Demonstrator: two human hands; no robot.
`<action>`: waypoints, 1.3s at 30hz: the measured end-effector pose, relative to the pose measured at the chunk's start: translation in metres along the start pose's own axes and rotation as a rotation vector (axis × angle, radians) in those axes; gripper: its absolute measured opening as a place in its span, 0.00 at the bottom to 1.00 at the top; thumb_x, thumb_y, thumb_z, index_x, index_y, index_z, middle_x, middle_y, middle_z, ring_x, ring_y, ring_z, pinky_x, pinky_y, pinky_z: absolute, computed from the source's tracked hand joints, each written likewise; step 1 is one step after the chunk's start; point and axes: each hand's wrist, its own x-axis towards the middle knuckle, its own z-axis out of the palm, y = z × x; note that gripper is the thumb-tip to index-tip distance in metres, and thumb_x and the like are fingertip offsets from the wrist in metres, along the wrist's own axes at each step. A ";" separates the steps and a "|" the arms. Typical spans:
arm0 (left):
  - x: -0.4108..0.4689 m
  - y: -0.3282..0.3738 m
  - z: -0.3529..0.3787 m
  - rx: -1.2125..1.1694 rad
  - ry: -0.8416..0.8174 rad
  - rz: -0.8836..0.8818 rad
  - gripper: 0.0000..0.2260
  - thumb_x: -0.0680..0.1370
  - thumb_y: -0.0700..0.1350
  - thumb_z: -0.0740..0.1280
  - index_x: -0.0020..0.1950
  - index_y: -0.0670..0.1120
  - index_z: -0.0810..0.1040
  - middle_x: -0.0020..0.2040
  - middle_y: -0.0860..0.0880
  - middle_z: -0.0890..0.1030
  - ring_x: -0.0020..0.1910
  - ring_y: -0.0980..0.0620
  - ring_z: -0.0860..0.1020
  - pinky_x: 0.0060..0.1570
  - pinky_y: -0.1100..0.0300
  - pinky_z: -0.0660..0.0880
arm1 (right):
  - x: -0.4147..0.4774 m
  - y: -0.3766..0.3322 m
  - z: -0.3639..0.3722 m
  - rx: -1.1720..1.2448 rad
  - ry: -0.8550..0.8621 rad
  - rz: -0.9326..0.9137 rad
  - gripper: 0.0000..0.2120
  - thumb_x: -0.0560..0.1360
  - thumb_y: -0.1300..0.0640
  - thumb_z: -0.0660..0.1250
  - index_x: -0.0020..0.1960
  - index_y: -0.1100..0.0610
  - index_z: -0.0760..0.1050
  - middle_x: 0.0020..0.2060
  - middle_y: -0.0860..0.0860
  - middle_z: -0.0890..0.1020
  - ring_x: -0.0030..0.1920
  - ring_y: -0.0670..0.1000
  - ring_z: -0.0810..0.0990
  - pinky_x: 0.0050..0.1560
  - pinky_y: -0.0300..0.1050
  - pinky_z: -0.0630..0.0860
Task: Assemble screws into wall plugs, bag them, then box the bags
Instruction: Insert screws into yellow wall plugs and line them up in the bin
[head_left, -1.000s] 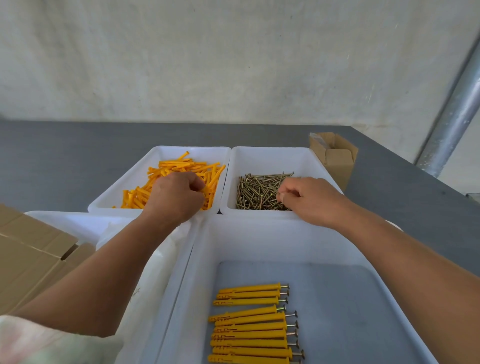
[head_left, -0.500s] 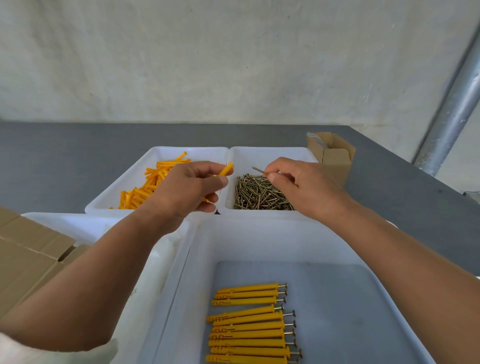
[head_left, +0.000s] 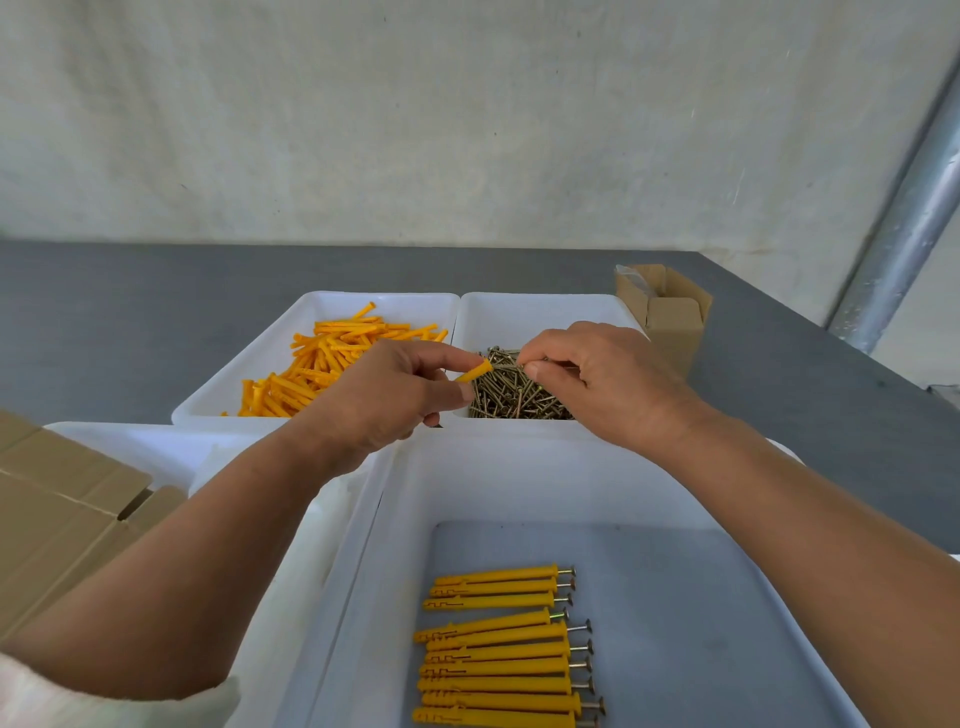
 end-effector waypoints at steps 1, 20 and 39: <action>0.000 0.000 0.000 0.004 -0.002 0.000 0.11 0.75 0.40 0.72 0.47 0.58 0.83 0.30 0.54 0.75 0.27 0.61 0.72 0.24 0.68 0.65 | 0.000 -0.001 0.000 -0.019 -0.006 -0.003 0.11 0.81 0.50 0.60 0.57 0.44 0.80 0.38 0.43 0.72 0.45 0.49 0.73 0.46 0.45 0.69; -0.001 0.002 0.010 0.112 -0.043 0.014 0.10 0.71 0.36 0.73 0.48 0.48 0.78 0.29 0.56 0.77 0.28 0.61 0.75 0.24 0.71 0.66 | -0.008 -0.031 -0.003 -0.073 -0.133 -0.157 0.15 0.78 0.54 0.62 0.63 0.42 0.76 0.41 0.44 0.70 0.44 0.47 0.70 0.45 0.42 0.68; 0.015 -0.048 -0.021 0.936 0.284 -0.250 0.21 0.80 0.59 0.54 0.42 0.46 0.77 0.47 0.44 0.77 0.47 0.44 0.73 0.47 0.53 0.71 | -0.025 -0.041 0.011 -0.300 -0.916 0.015 0.10 0.77 0.63 0.63 0.56 0.57 0.78 0.50 0.54 0.84 0.44 0.51 0.84 0.32 0.38 0.72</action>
